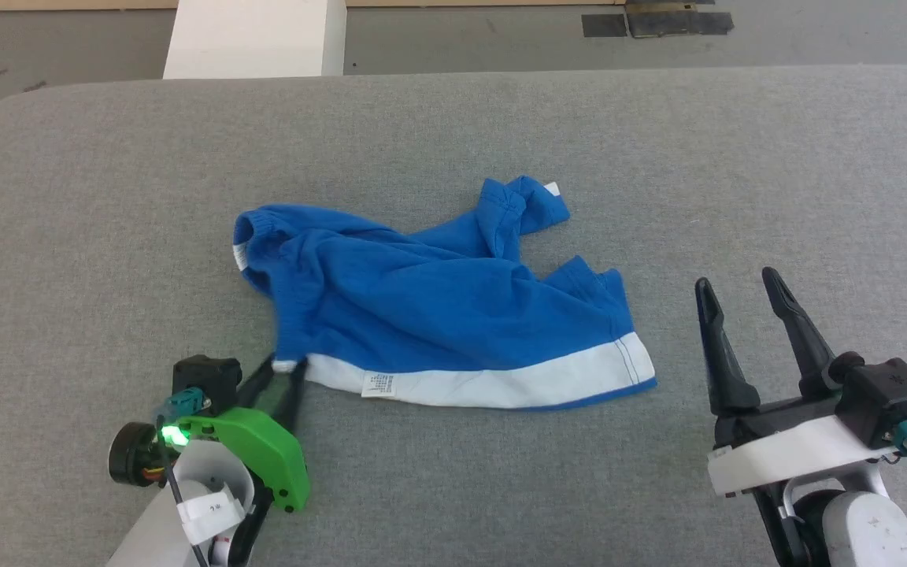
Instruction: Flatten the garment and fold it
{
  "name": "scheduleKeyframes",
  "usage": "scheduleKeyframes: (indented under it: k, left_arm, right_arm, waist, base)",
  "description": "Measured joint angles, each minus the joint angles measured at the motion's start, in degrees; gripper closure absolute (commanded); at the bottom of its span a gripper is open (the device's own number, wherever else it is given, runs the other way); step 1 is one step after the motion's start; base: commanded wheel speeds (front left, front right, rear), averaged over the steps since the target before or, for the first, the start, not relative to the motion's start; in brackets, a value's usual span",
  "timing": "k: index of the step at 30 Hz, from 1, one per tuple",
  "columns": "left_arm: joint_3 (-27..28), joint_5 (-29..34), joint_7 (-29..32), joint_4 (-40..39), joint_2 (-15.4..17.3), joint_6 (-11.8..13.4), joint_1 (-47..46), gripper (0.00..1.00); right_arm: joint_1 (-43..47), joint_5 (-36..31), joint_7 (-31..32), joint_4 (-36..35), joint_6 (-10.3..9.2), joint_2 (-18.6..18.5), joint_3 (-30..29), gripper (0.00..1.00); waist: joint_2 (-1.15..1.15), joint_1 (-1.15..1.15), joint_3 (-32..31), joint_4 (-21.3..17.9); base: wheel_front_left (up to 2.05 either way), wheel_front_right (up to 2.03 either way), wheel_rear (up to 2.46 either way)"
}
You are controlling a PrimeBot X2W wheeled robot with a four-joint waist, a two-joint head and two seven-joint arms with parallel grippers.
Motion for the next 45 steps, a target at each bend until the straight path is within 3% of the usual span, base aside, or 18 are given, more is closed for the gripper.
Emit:
scheduleKeyframes:
  k: [6,14,27,38,39,40,41,42,43,44,45]
  left_arm:
    - [-0.91,-0.62,-0.42,0.69,-0.34,-1.0,-0.2,1.0]
    - [-1.47,-1.74,-0.53,1.23,-1.02,-1.07,-0.11,1.0]
    - [-1.69,-2.14,-0.6,0.51,-1.05,-0.99,-0.42,1.0]
    - [-2.05,-2.45,-0.86,0.4,-1.13,-0.99,-1.91,1.0]
    - [-2.08,-2.46,-1.03,0.43,-1.13,-0.99,-1.92,1.0]
    - [-2.11,-2.47,-1.1,0.45,-1.13,-0.99,-1.92,1.0]
    - [-2.14,-2.53,-1.1,0.48,-1.13,-0.99,-1.92,1.0]
    - [-2.14,-2.54,-1.1,0.51,-1.13,-0.99,-1.92,1.0]
    - [-2.16,-2.55,-1.1,0.54,-1.13,-0.99,-1.92,1.0]
    - [-2.21,-2.61,-1.1,0.57,-1.12,-0.99,-1.92,1.0]
    - [-2.24,-2.75,-1.1,0.62,-1.12,-0.99,-1.92,1.0]
  right_arm:
    - [0.02,0.25,1.46,0.9,0.0,0.0,0.63,0.0]
    - [4.09,2.36,16.47,5.67,0.0,0.03,1.98,0.0]
    - [-3.57,2.56,29.55,11.94,0.0,-0.01,2.86,0.0]
    - [-8.17,2.29,31.33,14.67,0.0,0.03,6.83,0.0]
    - [-8.25,2.2,31.23,14.67,0.0,0.03,6.93,0.02]
    - [-8.29,1.81,30.77,14.63,0.0,0.03,7.04,0.17]
    - [-8.32,1.89,30.63,14.63,0.0,0.03,7.13,0.51]
    - [-8.32,2.3,30.56,14.64,0.0,0.02,7.38,0.63]
    - [-8.32,2.54,30.55,14.64,0.0,0.01,7.57,0.85]
    - [-8.32,2.45,30.29,14.61,0.0,0.01,7.95,1.0]
    - [-8.32,2.52,30.11,14.62,0.0,0.02,8.08,1.0]
  waist:
    - [0.0,0.0,-0.62,0.28]
    - [0.0,0.0,-1.66,1.06]
    - [0.0,0.0,0.58,1.38]
    - [0.0,0.0,2.22,1.93]
    - [0.0,0.0,2.22,1.95]
    - [0.0,0.0,2.22,1.95]
    - [0.0,0.0,2.19,1.94]
    - [0.0,0.0,2.14,1.92]
    - [0.0,0.0,2.07,1.88]
    - [0.0,0.0,2.01,1.84]
    - [0.0,0.0,1.94,1.8]
  base:
    - [0.0,0.0,0.0]
    - [0.0,0.0,0.0]
    - [0.0,0.0,0.0]
    - [0.0,0.0,0.0]
    - [0.0,0.0,0.0]
    - [0.0,0.0,0.0]
    - [0.0,0.0,0.0]
    - [0.0,0.0,0.0]
    - [0.0,0.0,0.0]
    - [0.0,0.0,0.0]
    - [0.0,0.0,0.0]
